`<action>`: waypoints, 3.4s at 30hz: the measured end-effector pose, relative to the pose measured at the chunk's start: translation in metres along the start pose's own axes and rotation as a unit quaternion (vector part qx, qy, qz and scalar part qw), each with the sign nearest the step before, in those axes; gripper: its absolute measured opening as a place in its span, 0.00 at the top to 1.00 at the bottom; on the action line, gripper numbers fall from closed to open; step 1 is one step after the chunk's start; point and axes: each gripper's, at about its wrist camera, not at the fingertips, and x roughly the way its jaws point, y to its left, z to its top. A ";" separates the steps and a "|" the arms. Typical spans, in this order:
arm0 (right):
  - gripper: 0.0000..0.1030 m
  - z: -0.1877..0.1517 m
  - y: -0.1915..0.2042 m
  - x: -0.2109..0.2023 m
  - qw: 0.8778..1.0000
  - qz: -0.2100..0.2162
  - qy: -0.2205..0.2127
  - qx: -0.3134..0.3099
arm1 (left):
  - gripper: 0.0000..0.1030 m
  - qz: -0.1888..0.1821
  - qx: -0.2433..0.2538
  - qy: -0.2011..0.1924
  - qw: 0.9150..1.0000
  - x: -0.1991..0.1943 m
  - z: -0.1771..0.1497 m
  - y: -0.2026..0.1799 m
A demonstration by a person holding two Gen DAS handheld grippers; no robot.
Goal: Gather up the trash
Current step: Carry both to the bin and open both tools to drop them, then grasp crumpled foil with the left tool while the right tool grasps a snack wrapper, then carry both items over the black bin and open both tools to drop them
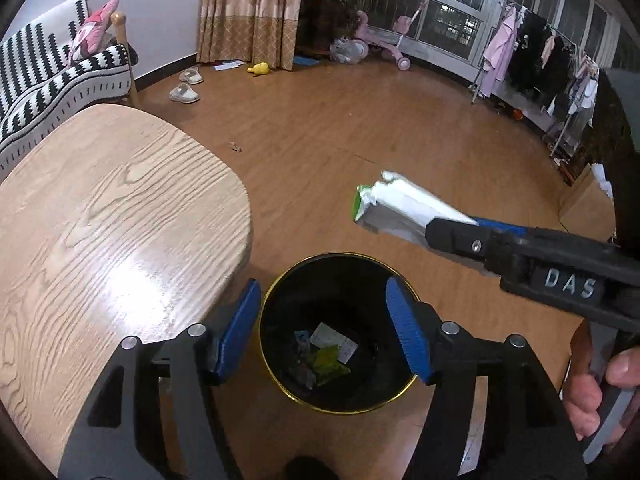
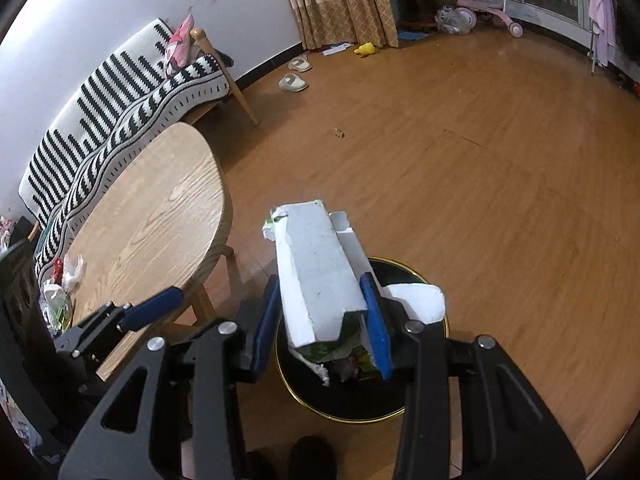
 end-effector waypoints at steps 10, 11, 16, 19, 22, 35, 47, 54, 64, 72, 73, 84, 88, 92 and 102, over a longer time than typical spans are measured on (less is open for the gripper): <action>0.22 0.003 0.017 -0.014 0.999 -0.004 -0.035 -0.004 | 0.32 0.009 -0.013 -0.024 1.000 -0.028 0.003 0.021; 0.22 0.004 0.022 -0.013 0.999 0.000 -0.034 -0.005 | 0.31 0.012 -0.013 -0.027 0.999 -0.031 0.002 0.024; 0.22 0.005 0.062 -0.004 0.999 0.017 -0.026 -0.026 | 0.18 0.046 -0.042 -0.047 0.997 -0.063 -0.007 0.061; 0.21 0.006 0.099 0.001 0.998 0.032 -0.022 -0.050 | 0.12 0.076 -0.079 -0.061 0.992 -0.090 -0.017 0.099; 0.20 0.004 0.155 0.009 0.995 0.055 -0.017 -0.085 | 0.10 0.110 -0.116 -0.070 0.985 -0.115 -0.033 0.139; 0.20 -0.057 0.388 0.054 0.963 0.153 0.050 -0.217 | 0.10 0.308 -0.310 -0.094 0.894 -0.265 -0.165 0.356; 0.31 -0.114 0.485 0.105 0.929 0.162 0.115 -0.313 | 0.10 0.345 -0.352 -0.079 0.867 -0.294 -0.248 0.467; 0.34 -0.122 0.492 0.121 0.923 0.152 0.134 -0.326 | 0.29 0.335 -0.333 -0.074 0.878 -0.274 -0.235 0.473; 0.77 -0.136 0.501 0.131 0.914 0.137 0.137 -0.355 | 0.67 0.301 -0.357 -0.091 0.880 -0.297 -0.243 0.461; 0.81 -0.123 0.489 0.101 0.922 0.154 0.105 -0.341 | 0.67 0.294 -0.357 -0.126 0.878 -0.323 -0.234 0.434; 0.81 -0.120 0.483 0.096 0.924 0.155 0.101 -0.336 | 0.67 0.291 -0.354 -0.127 0.880 -0.322 -0.231 0.430; 0.81 -0.073 0.385 0.058 0.951 0.127 0.061 -0.275 | 0.67 0.225 -0.276 -0.118 0.927 -0.264 -0.155 0.338; 0.81 -0.051 0.326 0.041 0.963 0.106 0.042 -0.243 | 0.67 0.179 -0.234 -0.104 0.950 -0.225 -0.122 0.284; 0.81 -0.035 0.262 0.028 0.974 0.078 0.026 -0.209 | 0.67 0.132 -0.189 -0.088 0.969 -0.184 -0.089 0.222; 0.81 -0.012 0.092 -0.004 0.994 0.012 0.002 -0.111 | 0.66 0.032 -0.067 -0.050 0.996 -0.081 -0.035 0.064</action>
